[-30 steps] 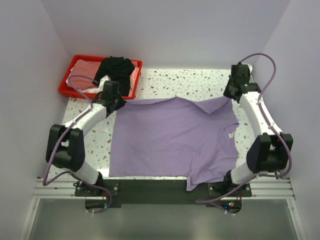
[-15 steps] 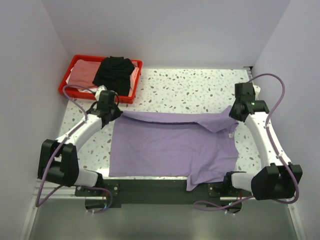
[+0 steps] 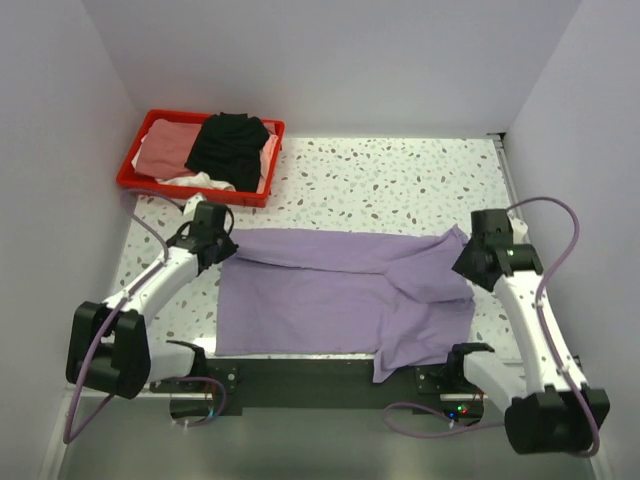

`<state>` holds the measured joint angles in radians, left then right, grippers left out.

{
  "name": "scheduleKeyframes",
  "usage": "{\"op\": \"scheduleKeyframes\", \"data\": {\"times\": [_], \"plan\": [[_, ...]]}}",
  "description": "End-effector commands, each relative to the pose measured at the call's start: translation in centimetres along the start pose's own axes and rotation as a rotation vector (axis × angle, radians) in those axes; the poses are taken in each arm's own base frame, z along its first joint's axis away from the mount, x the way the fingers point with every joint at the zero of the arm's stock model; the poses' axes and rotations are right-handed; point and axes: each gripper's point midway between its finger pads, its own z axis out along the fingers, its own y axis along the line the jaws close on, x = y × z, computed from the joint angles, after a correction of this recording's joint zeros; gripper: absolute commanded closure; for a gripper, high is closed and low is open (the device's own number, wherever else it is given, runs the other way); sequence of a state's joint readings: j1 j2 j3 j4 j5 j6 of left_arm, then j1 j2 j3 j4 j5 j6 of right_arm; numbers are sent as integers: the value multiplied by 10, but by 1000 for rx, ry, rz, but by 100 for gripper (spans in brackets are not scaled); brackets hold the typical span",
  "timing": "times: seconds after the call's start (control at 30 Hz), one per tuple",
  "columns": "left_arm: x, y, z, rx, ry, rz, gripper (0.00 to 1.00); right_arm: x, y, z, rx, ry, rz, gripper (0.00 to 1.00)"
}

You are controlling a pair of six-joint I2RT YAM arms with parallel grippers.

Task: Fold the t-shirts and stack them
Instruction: Fold the tshirt

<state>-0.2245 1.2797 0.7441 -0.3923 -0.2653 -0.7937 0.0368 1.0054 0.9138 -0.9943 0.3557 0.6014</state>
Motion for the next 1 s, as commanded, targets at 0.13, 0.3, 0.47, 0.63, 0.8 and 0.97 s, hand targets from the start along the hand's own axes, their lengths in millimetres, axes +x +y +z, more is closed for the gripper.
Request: {"op": "scheduleKeyframes", "data": {"times": [0.13,0.3,0.47,0.63,0.8,0.97], "plan": [[-16,12,-18,-47,-62,-41,8,-14,14,-41,-211,-132,143,14],[-32,-2,-35,24,-107,-65,0,-29,55,-43,-382,-130,49,1],[-30,-37,-27,174,-64,-32,0,-29,110,-22,-540,1,-19,1],[-6,-52,3,197,49,13,0,-31,139,35,-502,80,-41,1],[12,-52,29,182,110,43,0,-20,155,88,-453,166,-90,1],[31,-39,56,106,181,56,0,-3,154,126,-385,231,-90,1]]}}
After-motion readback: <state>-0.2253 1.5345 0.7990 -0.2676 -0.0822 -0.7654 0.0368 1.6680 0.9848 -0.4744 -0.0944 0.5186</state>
